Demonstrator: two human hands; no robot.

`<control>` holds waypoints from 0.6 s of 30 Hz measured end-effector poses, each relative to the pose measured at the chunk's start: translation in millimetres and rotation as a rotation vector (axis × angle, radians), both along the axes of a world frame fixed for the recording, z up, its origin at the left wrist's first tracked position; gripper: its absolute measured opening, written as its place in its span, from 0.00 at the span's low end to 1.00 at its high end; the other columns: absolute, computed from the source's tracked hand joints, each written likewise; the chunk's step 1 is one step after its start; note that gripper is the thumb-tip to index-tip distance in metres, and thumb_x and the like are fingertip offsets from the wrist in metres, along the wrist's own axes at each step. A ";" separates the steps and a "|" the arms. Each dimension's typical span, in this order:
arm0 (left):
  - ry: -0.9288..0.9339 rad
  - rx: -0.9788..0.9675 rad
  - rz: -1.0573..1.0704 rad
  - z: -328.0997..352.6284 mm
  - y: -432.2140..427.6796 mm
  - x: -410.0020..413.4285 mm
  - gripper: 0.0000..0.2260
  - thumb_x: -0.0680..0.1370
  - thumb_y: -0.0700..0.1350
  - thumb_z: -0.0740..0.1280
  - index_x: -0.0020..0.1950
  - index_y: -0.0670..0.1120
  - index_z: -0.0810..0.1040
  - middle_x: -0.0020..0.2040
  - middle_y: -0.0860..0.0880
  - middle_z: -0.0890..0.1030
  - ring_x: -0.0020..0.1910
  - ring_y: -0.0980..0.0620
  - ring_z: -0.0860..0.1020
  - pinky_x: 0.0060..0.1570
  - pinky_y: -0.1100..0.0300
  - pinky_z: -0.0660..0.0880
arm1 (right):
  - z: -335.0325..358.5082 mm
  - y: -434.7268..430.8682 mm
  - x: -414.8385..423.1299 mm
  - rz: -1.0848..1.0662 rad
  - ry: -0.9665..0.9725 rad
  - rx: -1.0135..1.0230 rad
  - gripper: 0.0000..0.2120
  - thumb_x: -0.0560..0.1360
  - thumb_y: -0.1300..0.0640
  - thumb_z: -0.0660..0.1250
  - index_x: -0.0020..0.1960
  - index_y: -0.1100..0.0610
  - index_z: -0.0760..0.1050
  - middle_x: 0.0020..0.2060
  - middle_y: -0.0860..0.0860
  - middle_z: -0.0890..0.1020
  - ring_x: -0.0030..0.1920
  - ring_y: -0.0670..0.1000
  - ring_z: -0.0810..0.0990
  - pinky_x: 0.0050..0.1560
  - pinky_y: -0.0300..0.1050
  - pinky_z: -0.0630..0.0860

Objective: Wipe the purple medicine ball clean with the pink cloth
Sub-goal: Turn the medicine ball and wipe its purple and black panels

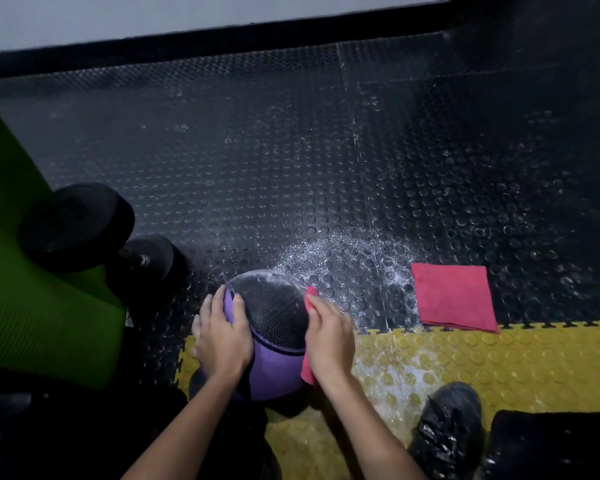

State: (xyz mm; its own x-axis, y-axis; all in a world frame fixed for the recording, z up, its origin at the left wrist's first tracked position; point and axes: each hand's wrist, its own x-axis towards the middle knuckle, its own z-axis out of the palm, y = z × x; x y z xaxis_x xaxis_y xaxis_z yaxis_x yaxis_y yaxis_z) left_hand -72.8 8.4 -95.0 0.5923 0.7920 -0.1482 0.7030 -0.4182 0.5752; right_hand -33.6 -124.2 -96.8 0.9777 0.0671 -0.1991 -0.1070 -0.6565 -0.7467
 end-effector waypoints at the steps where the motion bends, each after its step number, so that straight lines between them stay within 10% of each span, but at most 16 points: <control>1: -0.009 0.003 -0.001 -1.6 0.3 -2.1 0.23 0.79 0.59 0.53 0.72 0.55 0.67 0.74 0.52 0.65 0.72 0.46 0.62 0.69 0.44 0.58 | 4.1 6.7 -6.1 0.050 -0.110 0.019 0.14 0.78 0.57 0.58 0.61 0.50 0.75 0.59 0.42 0.77 0.54 0.49 0.73 0.50 0.37 0.67; 4: -0.066 -0.017 0.006 -3.2 5.0 -9.8 0.29 0.72 0.62 0.51 0.70 0.54 0.69 0.72 0.51 0.68 0.70 0.46 0.66 0.68 0.45 0.62 | 5.5 14.7 -16.6 0.088 -0.220 0.070 0.14 0.78 0.57 0.59 0.60 0.47 0.76 0.58 0.38 0.77 0.51 0.47 0.71 0.49 0.37 0.68; 11: -0.153 -0.043 -0.036 -4.7 13.3 -24.1 0.31 0.70 0.64 0.50 0.69 0.53 0.71 0.69 0.51 0.71 0.68 0.47 0.69 0.67 0.46 0.65 | -35.8 -18.3 -2.3 -0.211 0.409 0.165 0.14 0.78 0.59 0.58 0.61 0.51 0.76 0.59 0.50 0.79 0.56 0.53 0.77 0.54 0.42 0.72; 18: -0.233 -0.113 0.028 -6.5 25.0 -37.7 0.22 0.76 0.55 0.57 0.67 0.49 0.73 0.67 0.48 0.74 0.65 0.47 0.71 0.62 0.55 0.64 | 2.8 14.4 -19.4 0.088 -0.004 0.126 0.14 0.78 0.55 0.58 0.61 0.46 0.75 0.56 0.37 0.76 0.51 0.41 0.69 0.42 0.25 0.64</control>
State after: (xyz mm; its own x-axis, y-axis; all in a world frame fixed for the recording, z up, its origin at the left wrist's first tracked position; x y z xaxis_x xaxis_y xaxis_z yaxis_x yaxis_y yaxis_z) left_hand -110.5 33.4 -101.5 0.5992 0.7945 -0.0989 0.5562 -0.3242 0.7652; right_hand -52.9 -109.8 -94.0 0.9676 0.1771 -0.1801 -0.0501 -0.5644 -0.8240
